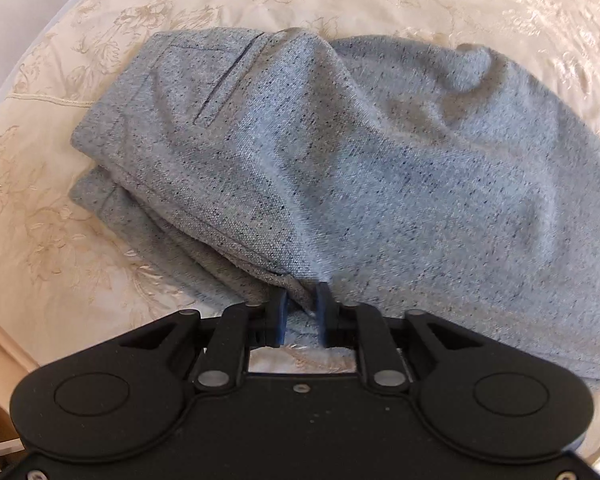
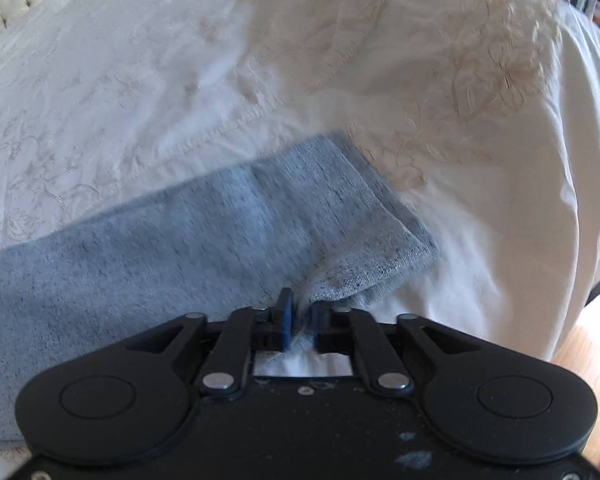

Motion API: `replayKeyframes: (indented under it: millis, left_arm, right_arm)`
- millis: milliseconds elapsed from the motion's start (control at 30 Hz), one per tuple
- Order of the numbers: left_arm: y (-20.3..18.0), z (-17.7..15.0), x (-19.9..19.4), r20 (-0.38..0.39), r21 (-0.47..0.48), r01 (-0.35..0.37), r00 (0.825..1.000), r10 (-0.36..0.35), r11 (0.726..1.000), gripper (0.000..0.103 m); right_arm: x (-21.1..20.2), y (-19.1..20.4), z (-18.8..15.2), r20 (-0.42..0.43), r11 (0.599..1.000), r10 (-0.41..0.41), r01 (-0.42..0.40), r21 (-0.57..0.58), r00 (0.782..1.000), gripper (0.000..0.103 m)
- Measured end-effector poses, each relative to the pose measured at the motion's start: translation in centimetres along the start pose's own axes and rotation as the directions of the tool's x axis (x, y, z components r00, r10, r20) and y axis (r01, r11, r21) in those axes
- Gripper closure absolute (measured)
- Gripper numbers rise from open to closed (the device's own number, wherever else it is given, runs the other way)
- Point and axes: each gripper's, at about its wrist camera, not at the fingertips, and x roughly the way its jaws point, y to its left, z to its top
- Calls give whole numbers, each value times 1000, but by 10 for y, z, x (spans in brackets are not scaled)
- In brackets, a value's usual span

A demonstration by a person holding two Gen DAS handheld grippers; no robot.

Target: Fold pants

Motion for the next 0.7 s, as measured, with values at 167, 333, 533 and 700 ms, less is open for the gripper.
replayKeyframes:
  millis: [167,333,533,700]
  left_arm:
    - [-2,0,-12,0,-36,-34,999,34,999,73]
    - [-4,-2,-30,3,-131,-117,993,118,985,74]
    - [-48,0,-84,134,-97,-64,988,77,993,74]
    - [-111,10,-111,184,19,57,981,-60,998,74]
  right_arm:
    - [-13,-30,5,3,997,-17,17,76,1000,90]
    - [-44,-46,24,110,994,-97,92,51,989,83]
    - [-47,-49,55,161,997,63,-55,-52,985,83]
    - [-14,-42,77,151,988,124,-109,-106,981,83]
